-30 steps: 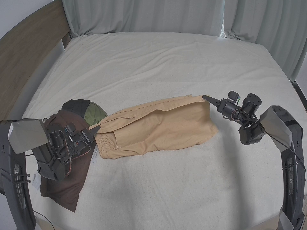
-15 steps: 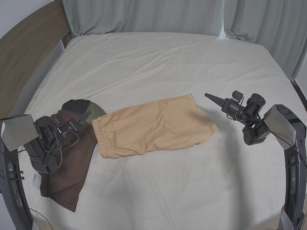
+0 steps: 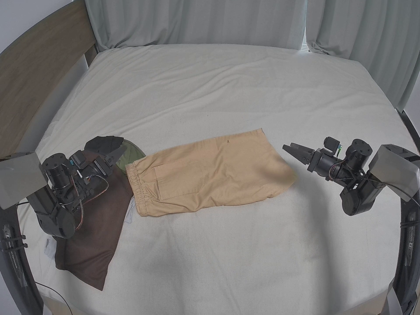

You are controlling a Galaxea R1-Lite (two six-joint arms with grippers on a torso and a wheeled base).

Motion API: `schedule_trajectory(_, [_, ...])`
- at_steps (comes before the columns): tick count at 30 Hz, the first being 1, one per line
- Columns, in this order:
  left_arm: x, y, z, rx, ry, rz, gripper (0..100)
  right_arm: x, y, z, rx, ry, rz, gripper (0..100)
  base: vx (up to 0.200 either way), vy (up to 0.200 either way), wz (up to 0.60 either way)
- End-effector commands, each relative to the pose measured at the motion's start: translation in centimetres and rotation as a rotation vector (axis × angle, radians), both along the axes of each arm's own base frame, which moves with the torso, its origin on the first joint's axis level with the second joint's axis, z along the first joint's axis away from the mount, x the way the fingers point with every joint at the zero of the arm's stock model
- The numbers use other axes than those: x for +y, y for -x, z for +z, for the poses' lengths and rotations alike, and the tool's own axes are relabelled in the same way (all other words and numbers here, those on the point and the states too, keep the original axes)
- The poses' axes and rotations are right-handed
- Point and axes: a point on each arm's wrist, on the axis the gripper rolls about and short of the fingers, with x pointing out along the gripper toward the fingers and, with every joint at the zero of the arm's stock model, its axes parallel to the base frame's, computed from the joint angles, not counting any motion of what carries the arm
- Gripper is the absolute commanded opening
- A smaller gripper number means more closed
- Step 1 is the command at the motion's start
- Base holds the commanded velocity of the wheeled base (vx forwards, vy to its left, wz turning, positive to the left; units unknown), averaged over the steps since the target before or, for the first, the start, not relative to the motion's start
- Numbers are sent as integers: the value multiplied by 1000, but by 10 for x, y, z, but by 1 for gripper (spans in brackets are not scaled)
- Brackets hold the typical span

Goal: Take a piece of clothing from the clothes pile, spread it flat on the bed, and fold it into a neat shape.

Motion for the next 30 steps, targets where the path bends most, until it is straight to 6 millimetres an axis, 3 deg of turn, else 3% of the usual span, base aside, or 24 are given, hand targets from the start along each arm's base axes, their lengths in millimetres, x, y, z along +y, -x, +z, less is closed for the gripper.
schedule_trajectory(1, [-9,12,25,-60,-10,-26,100,6,32,-2,8,66,-60,100,0,0,0])
schedule_trajectory(14, [-23,18,18,-140,-264,-44,100,34,43,-14,69,67,-99,100,0,0,0])
schedule_trajectory(24, [-10,20,12,-251,-513,-107,100,35,44,-28,111,75,-109,100,0,0,0])
schedule_trajectory(30, [-8,18,10,-263,-545,-116,100,35,43,-38,137,82,-134,100,0,0,0])
